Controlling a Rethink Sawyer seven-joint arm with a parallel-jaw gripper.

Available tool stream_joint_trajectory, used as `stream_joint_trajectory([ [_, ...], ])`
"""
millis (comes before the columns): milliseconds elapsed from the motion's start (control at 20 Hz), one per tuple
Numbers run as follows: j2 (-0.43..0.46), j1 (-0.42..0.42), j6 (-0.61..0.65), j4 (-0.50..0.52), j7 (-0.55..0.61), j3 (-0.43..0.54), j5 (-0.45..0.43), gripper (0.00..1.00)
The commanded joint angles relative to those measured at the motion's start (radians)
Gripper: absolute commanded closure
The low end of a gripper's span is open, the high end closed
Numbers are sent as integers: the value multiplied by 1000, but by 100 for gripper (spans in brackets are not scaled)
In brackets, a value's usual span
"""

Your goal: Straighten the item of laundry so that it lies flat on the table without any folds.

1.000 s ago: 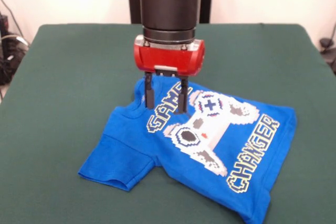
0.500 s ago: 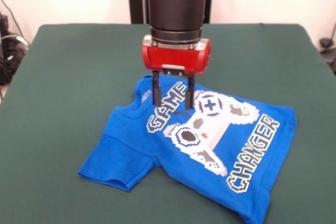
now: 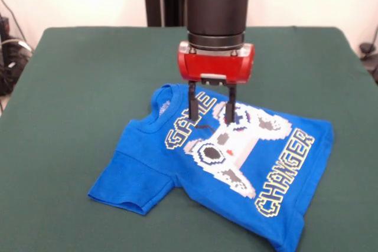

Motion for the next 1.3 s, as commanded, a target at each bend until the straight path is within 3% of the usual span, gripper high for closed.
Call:
stream_joint_trajectory([
  [50,103,34,-83,110,48,46,-34,0],
  [800,118,44,-189,139,66,11,-40,0],
  [1300,134,-2,-207,162,41,53,-35,0],
])
